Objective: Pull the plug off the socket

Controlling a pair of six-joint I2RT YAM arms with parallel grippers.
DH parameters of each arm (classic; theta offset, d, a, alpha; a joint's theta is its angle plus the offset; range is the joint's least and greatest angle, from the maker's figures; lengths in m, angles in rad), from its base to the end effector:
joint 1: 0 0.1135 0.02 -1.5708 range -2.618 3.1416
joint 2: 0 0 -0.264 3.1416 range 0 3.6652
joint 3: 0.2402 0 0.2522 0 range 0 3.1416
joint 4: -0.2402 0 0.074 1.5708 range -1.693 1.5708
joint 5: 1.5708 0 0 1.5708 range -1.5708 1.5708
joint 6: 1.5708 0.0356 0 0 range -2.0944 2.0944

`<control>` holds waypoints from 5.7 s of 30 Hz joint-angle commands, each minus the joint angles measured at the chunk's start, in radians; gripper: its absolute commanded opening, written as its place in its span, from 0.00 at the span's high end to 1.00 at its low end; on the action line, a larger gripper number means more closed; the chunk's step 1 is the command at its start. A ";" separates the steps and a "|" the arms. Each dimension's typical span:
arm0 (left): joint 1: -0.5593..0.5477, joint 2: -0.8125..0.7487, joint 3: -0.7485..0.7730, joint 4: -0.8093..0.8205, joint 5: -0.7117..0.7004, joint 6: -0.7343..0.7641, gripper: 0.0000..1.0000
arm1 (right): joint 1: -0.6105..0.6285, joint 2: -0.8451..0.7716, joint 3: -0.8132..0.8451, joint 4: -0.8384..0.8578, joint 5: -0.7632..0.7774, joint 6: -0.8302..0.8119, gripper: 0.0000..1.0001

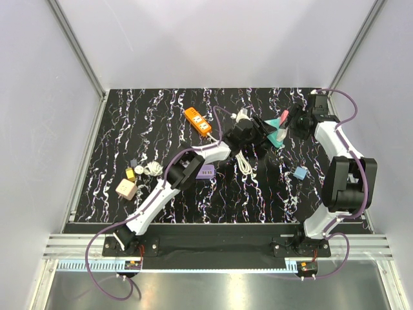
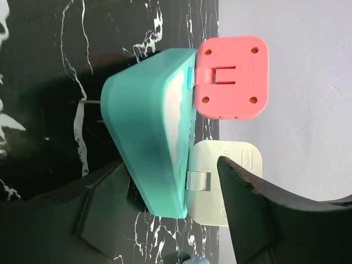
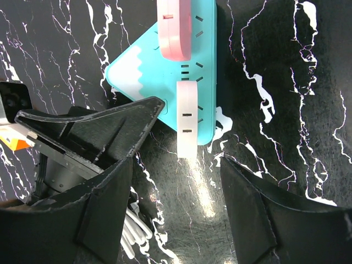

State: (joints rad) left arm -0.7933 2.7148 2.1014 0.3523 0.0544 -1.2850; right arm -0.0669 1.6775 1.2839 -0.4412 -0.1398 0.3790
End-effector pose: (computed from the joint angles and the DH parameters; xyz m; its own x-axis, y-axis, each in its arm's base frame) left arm 0.4202 -0.4297 0.1026 -0.7692 -0.5843 -0.2589 0.0373 0.3634 -0.9309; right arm 0.3702 -0.0198 0.2565 -0.6971 0.4139 -0.5855 0.2484 0.9054 0.3443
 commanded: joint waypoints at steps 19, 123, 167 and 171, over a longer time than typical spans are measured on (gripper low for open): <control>-0.001 -0.018 -0.061 -0.019 -0.041 -0.039 0.66 | 0.007 0.001 -0.014 0.002 -0.032 0.012 0.29; -0.004 -0.124 -0.233 -0.033 -0.162 -0.019 1.00 | 0.061 0.056 0.091 0.075 0.204 0.063 1.00; 0.025 -0.090 -0.254 0.100 -0.070 -0.050 1.00 | -0.273 -0.292 -0.331 0.036 0.092 0.190 1.00; 0.025 -0.090 -0.259 0.108 -0.067 -0.042 1.00 | -0.401 -0.279 -0.435 0.154 -0.056 0.231 1.00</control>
State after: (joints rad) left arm -0.7799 2.6049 1.8542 0.4725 -0.0082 -1.3460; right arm -0.4118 1.4158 0.8997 -0.4088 -0.0643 0.5613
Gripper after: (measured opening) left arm 0.383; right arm 0.274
